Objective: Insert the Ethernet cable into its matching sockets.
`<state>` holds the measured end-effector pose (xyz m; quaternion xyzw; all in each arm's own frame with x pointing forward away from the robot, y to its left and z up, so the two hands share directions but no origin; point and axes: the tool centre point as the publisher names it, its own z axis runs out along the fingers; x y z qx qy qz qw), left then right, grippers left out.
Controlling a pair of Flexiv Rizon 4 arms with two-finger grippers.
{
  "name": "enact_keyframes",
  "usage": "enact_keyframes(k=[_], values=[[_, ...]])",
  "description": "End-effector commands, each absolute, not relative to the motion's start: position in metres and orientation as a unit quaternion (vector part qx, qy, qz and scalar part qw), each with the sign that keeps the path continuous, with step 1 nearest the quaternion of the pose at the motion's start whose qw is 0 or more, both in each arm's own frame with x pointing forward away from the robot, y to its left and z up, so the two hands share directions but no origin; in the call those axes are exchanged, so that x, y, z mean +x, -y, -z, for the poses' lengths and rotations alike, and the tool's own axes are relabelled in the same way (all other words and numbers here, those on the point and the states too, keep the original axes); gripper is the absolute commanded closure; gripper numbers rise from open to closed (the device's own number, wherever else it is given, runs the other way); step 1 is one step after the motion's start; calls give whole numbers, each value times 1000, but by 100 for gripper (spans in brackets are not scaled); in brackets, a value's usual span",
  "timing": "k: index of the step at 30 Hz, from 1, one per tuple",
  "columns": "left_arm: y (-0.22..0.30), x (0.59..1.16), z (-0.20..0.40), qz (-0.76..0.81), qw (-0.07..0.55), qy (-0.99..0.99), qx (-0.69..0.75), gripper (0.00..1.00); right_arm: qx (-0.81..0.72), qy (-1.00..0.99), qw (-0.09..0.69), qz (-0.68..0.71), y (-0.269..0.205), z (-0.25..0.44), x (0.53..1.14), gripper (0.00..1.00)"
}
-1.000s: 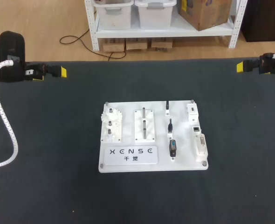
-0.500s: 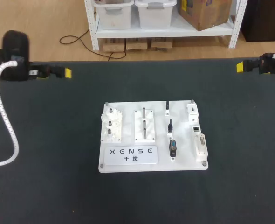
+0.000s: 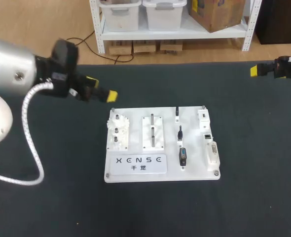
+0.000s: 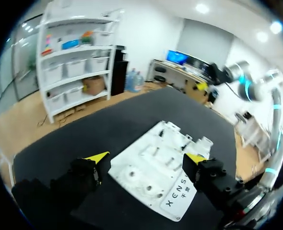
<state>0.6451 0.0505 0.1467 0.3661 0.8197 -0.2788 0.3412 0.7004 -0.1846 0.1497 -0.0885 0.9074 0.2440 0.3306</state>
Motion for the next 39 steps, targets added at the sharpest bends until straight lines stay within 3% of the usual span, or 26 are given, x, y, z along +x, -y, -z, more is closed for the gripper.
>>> enact_keyframes(k=[1, 15, 39], values=[[-37, 635, -137, 370, 393, -600, 591, 0, -89, -907, 330, -245, 185, -150, 700, 0], [-8, 614, -106, 382, 367, -536, 657, 0, -89, -907, 330, -245, 185, -150, 700, 0], [-6, 592, -70, 338, 375, -635, 585, 0, -89, -907, 330, -245, 185, -150, 700, 0]])
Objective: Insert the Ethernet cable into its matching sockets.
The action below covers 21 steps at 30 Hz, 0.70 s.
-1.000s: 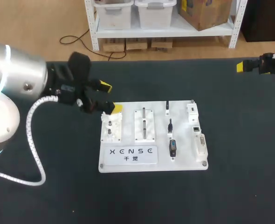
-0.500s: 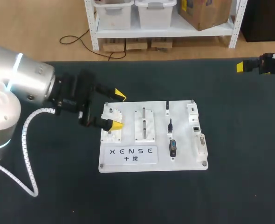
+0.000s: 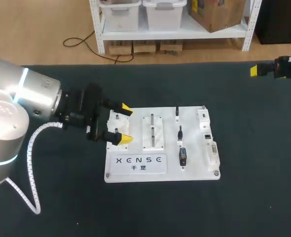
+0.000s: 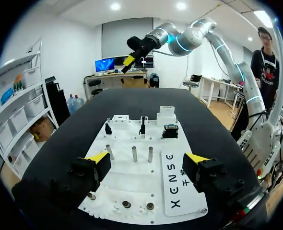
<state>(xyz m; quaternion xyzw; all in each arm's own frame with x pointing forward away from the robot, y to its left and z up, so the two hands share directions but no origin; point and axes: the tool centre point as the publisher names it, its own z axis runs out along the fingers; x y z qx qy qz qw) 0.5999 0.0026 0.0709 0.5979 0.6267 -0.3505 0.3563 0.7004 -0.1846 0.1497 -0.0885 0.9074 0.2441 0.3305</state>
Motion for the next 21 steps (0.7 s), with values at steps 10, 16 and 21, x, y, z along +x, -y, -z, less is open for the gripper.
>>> enact_keyframes(k=[10, 16, 21], values=[[-4, 598, -68, 362, 357, -660, 553, 0, -89, -907, 330, -245, 185, -150, 700, 0], [-4, 598, -68, 362, 357, -660, 553, 0, -89, -907, 330, -245, 185, -150, 700, 0], [-4, 598, -68, 362, 357, -660, 553, 0, -105, -912, 320, -233, 178, -151, 701, 0]])
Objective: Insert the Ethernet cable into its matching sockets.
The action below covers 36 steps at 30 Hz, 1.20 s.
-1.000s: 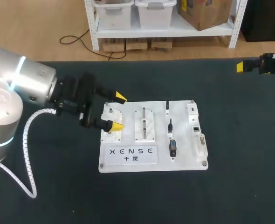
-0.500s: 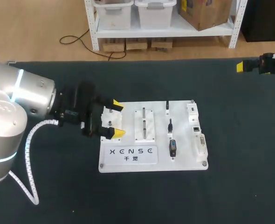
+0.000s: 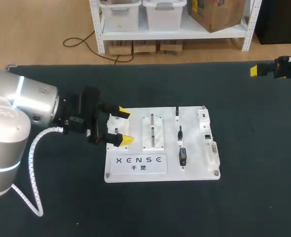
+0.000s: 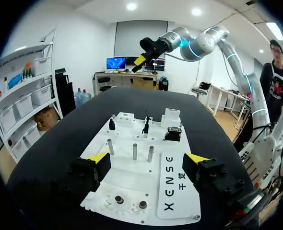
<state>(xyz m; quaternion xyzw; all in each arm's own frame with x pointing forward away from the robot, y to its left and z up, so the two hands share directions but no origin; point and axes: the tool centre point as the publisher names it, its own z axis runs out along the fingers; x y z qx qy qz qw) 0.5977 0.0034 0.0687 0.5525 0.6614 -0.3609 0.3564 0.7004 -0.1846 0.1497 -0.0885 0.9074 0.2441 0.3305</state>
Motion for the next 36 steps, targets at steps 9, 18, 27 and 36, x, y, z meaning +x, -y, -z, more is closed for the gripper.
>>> enact_keyframes(k=[9, 18, 27, 36], values=[[-4, 598, -68, 362, 357, -660, 553, 0, -161, -933, 262, -187, 89, -154, 697, 0], [-4, 598, -68, 362, 357, -660, 553, 0, -144, -971, 165, -101, 28, -135, 667, 0], [-4, 598, -68, 362, 357, -660, 553, 0, -90, -985, 122, -77, 5, -99, 648, 0], [-4, 598, -68, 362, 357, -660, 553, 0, -83, -991, 80, -61, -14, -62, 629, 0]])
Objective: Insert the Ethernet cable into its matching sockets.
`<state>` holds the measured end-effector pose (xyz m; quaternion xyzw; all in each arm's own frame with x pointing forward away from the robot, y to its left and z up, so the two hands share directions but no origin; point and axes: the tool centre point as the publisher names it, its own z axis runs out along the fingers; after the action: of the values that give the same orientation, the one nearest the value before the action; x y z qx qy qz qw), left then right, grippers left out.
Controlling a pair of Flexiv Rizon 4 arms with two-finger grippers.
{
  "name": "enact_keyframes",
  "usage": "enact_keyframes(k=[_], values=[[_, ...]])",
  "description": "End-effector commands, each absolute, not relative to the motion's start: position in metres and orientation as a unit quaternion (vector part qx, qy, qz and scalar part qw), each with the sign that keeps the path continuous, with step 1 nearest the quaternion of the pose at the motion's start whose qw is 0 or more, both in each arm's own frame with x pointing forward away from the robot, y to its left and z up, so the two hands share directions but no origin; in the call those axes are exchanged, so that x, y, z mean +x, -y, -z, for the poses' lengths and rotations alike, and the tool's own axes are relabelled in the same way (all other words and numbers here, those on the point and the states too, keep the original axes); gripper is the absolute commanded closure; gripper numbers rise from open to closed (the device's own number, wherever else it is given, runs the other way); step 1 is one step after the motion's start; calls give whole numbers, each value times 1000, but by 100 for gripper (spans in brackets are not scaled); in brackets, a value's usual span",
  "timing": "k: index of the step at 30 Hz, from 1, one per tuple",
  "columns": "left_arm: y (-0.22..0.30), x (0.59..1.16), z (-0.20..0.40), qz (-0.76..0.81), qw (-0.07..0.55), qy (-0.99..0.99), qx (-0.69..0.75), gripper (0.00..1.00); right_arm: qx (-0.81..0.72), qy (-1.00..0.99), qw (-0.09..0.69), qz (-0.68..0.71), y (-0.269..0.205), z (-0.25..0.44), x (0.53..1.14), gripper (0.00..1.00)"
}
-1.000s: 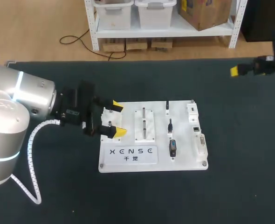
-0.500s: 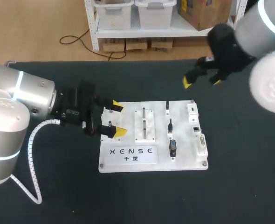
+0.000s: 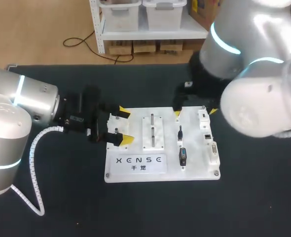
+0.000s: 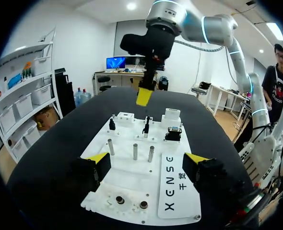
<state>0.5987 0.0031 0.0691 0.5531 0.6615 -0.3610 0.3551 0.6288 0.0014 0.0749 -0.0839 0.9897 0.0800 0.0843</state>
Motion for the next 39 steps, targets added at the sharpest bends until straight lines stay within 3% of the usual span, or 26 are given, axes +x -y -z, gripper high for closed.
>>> enact_keyframes(k=[1, 23, 28, 29, 33, 39], values=[[-4, 598, -68, 362, 357, -660, 553, 0, -84, -992, 76, -61, -16, -59, 628, 0], [-4, 598, -68, 362, 357, -660, 553, 0, -80, -996, 22, -41, -29, -25, 613, 0], [-4, 598, -68, 362, 357, -660, 553, 0, -83, -996, 19, -36, -30, -24, 612, 31], [-4, 598, -68, 362, 357, -660, 553, 0, -83, -996, 18, -35, -31, -25, 612, 51], [-4, 598, -68, 362, 357, -660, 553, 0, -85, -996, 16, -33, -31, -23, 611, 61], [-4, 598, -68, 362, 357, -660, 553, 0, -90, -995, 11, -33, -33, -22, 611, 69]])
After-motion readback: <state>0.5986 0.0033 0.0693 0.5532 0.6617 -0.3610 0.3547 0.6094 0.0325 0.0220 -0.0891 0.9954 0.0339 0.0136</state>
